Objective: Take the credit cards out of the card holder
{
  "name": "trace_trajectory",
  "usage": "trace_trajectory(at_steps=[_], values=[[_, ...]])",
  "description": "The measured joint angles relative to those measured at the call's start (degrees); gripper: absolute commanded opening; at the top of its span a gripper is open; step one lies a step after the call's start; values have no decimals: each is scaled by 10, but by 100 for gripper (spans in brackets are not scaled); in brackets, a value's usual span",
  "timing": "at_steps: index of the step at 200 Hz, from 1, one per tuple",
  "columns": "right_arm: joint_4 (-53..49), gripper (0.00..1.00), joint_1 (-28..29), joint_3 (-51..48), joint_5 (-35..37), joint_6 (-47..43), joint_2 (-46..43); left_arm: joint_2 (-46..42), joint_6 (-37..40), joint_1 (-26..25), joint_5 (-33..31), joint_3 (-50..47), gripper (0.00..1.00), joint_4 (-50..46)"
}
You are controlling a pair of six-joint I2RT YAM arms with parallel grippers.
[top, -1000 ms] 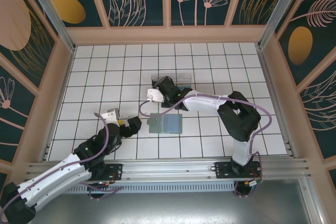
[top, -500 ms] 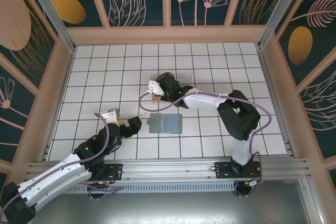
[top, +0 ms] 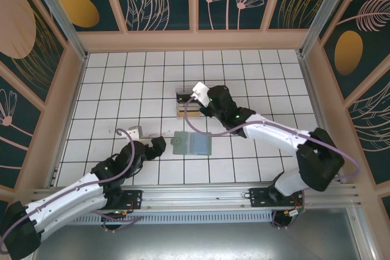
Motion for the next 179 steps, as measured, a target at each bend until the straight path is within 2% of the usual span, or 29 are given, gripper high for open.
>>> trace_trajectory(at_steps=[36,44,47,49,63,70,74,78,100,103,105,153,179], values=[[25,32,-1,-49,-22,73,-30,57,0,0,-2,32,99,14],[32,36,-1,-61,-22,91,-33,69,0,0,-4,38,99,15],[33,47,-1,-66,-23,95,-35,73,0,0,-6,41,99,15],[36,51,-1,-70,-22,105,-37,76,-1,0,-7,42,99,15],[52,53,-1,-102,-22,132,-58,99,-2,0,-17,55,99,15],[64,58,-2,-124,-21,148,-76,112,-2,0,-23,64,99,14],[68,77,-2,-133,-21,151,-84,121,-2,0,-28,70,99,14],[74,84,-2,-145,-19,162,-96,129,-2,0,-31,75,99,14],[101,87,-12,-193,-10,197,-159,176,7,0,-66,106,99,11],[104,96,-15,-199,-6,202,-167,181,8,0,-71,110,99,11],[107,98,-17,-202,-5,206,-173,185,10,0,-76,113,98,11],[171,99,-82,-300,68,263,-308,242,74,26,-186,185,99,12],[205,99,-137,-348,88,276,-349,261,129,65,-226,211,99,35]])
